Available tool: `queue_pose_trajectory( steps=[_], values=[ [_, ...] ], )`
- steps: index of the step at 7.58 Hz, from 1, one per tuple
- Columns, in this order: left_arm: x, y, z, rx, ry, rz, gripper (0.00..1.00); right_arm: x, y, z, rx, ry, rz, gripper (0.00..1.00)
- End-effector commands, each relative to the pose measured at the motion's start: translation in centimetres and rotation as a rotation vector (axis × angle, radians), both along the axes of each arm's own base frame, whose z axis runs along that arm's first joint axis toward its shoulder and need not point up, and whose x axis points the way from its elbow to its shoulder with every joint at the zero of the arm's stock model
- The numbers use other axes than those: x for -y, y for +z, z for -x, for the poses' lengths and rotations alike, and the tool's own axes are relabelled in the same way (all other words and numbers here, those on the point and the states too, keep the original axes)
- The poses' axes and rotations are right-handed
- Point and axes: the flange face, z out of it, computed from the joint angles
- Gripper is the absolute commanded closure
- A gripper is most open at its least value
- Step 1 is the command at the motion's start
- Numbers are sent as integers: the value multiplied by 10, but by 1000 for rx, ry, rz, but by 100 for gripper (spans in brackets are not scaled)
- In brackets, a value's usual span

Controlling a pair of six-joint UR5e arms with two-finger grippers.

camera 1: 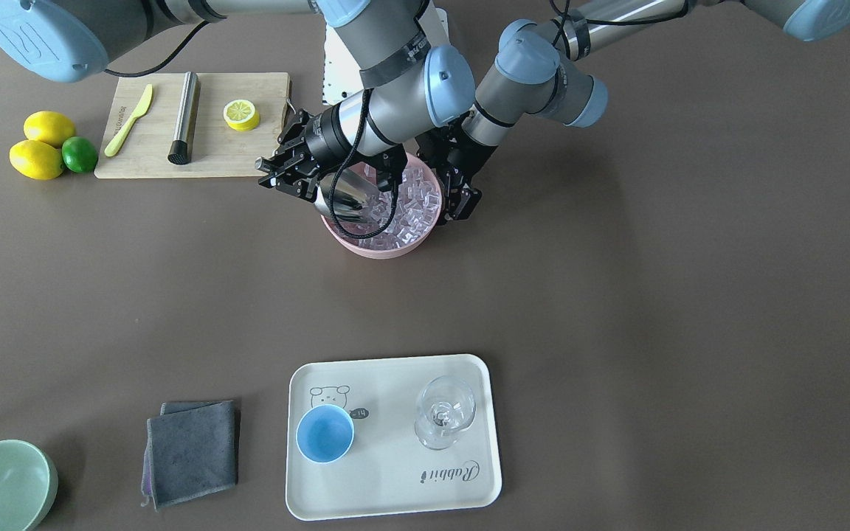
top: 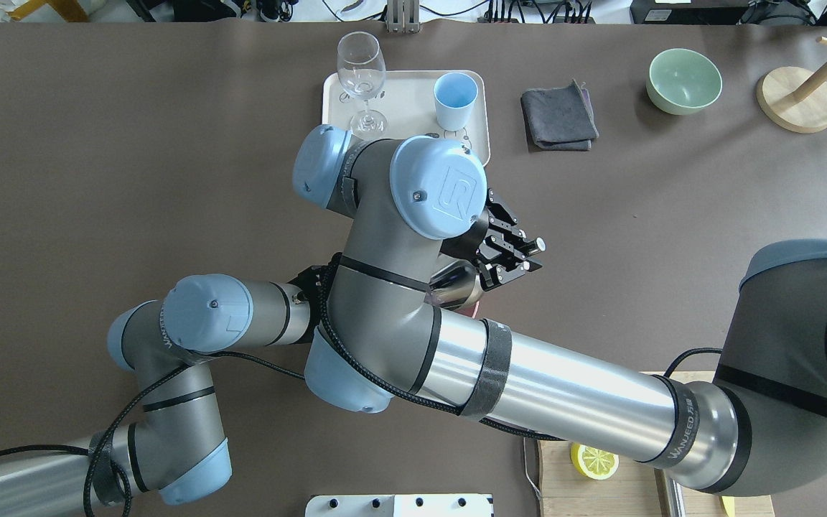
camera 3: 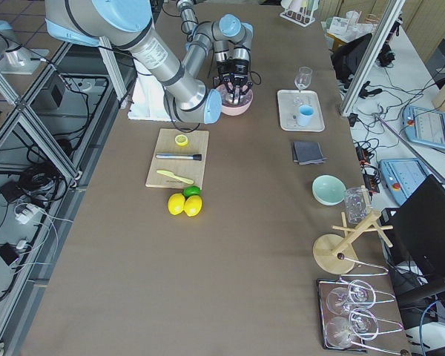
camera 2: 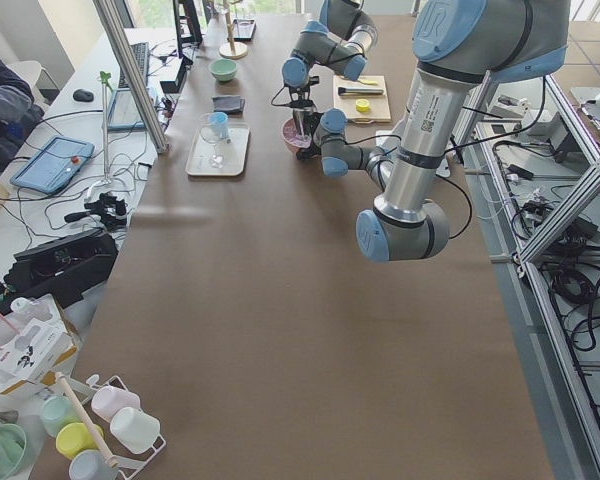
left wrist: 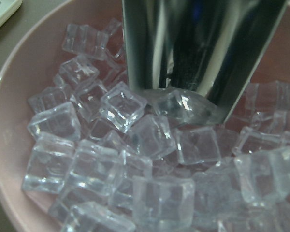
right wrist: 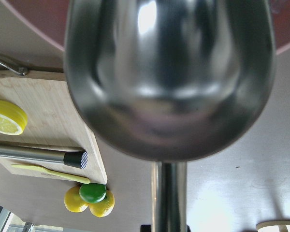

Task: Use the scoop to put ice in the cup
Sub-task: 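Lower the scoop with the right gripper into the ice in the bowl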

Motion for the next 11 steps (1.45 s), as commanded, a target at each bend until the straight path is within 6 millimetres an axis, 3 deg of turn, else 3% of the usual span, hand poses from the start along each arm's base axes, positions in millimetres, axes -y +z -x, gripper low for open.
queue_pose_trajectory(
  steps=[1,3,6,11],
  values=[
    [0,0,0,0,0,0,2,-4,14,-3,41,49,-24,100],
    [0,0,0,0,0,0,2,-3,30,1,103,82,-43,100],
    [0,0,0,0,0,0,2,-5,37,1,211,168,-74,100],
    [0,0,0,0,0,0,2,-30,50,-36,369,323,-112,100]
  ],
)
